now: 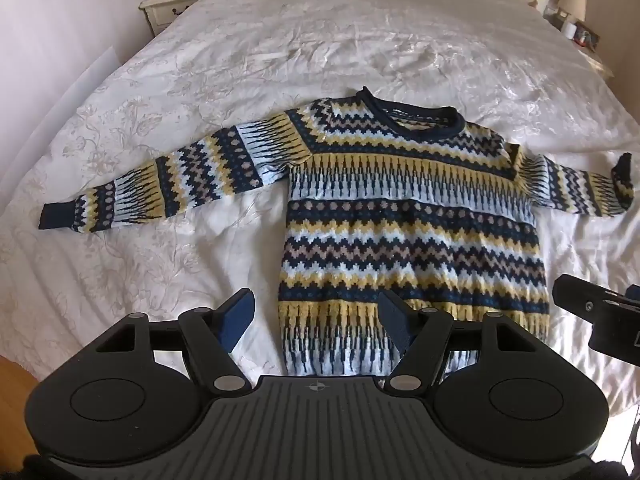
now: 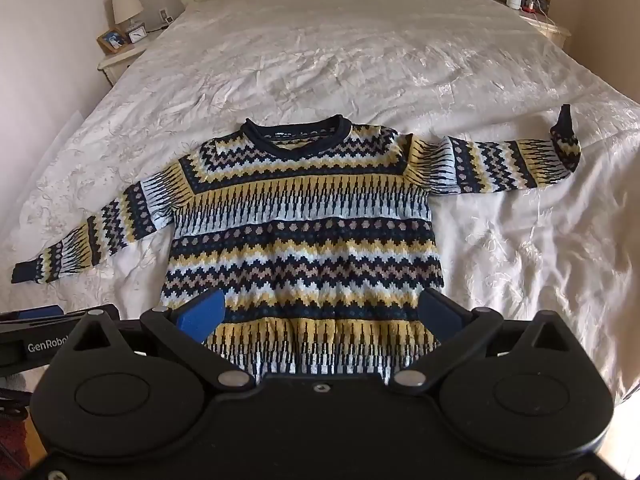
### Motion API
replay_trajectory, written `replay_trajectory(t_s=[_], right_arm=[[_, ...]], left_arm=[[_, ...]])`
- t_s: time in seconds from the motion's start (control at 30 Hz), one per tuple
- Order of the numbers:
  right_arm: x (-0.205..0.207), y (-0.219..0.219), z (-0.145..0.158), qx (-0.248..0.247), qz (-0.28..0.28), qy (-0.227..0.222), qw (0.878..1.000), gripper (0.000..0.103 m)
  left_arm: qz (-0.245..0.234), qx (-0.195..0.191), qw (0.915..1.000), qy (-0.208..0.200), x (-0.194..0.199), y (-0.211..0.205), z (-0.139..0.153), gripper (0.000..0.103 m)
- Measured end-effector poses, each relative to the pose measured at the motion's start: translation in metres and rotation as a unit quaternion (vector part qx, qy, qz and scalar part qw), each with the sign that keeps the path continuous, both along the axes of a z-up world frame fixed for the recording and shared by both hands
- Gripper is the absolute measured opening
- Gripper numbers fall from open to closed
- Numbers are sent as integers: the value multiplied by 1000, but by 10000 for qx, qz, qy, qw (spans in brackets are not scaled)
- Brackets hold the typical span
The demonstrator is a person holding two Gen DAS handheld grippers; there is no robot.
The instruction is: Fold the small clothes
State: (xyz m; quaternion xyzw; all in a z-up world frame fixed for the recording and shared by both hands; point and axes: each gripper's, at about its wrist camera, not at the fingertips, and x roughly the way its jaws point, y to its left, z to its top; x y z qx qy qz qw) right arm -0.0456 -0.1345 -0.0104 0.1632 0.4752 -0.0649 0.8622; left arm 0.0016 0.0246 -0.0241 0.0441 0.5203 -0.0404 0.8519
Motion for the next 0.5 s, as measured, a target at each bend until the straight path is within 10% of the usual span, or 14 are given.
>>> replay_trajectory(t_s=[0.5], right_arm=[[0, 4, 0, -8, 4, -28, 10000, 102]], left_arm=[[-43, -9, 10000, -4, 2, -1, -1, 67]])
